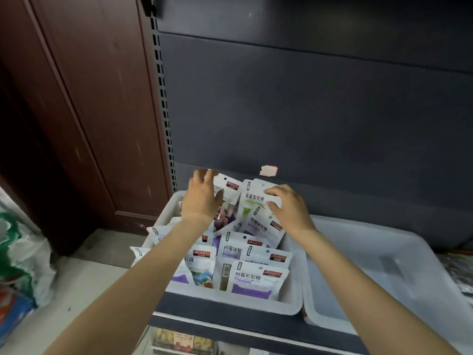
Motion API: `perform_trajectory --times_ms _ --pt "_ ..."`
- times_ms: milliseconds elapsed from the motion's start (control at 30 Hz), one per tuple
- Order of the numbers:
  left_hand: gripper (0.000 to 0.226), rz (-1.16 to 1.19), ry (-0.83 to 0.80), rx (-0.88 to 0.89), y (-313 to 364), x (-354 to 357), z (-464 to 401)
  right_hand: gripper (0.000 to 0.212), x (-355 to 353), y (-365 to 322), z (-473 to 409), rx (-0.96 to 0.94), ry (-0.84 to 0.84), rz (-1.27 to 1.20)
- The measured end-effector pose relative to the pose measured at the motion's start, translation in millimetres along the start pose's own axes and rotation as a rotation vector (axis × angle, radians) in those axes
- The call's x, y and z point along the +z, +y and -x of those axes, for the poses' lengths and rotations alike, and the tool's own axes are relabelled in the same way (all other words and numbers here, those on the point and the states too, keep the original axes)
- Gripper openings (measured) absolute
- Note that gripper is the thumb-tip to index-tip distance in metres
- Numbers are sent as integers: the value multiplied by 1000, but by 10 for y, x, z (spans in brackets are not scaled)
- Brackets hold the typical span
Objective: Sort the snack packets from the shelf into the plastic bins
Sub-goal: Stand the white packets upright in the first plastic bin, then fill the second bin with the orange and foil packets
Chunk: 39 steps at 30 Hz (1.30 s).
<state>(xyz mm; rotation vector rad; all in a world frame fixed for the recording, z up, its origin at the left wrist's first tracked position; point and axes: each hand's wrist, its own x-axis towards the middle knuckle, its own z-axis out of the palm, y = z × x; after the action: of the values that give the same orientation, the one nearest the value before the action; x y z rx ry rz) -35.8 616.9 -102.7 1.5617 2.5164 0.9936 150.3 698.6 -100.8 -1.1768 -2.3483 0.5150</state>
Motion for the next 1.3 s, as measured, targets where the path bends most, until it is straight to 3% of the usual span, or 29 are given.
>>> perform_trajectory --times_ms 200,400,600,800,1067,1200,1300 --pt "26 27 -131 291 754 197 374 25 -534 367 416 136 98 18" --pt "16 301 -188 318 1823 696 749 22 -1133 1118 1042 264 229 72" --pt "20 316 -373 483 2970 1561 1161 26 -1770 2258 1669 417 184 179" --pt "30 180 -534 489 3992 2541 1470 27 -2350 3653 2113 482 131 215" --pt "47 177 -660 346 4600 3506 1657 57 -2525 4847 1976 578 -53 221" --pt "76 17 -716 325 4644 3797 1679 82 -2471 5140 1827 470 -210 260" --pt "98 -137 -724 313 4625 3955 1617 81 -2422 5289 1845 474 -300 312"
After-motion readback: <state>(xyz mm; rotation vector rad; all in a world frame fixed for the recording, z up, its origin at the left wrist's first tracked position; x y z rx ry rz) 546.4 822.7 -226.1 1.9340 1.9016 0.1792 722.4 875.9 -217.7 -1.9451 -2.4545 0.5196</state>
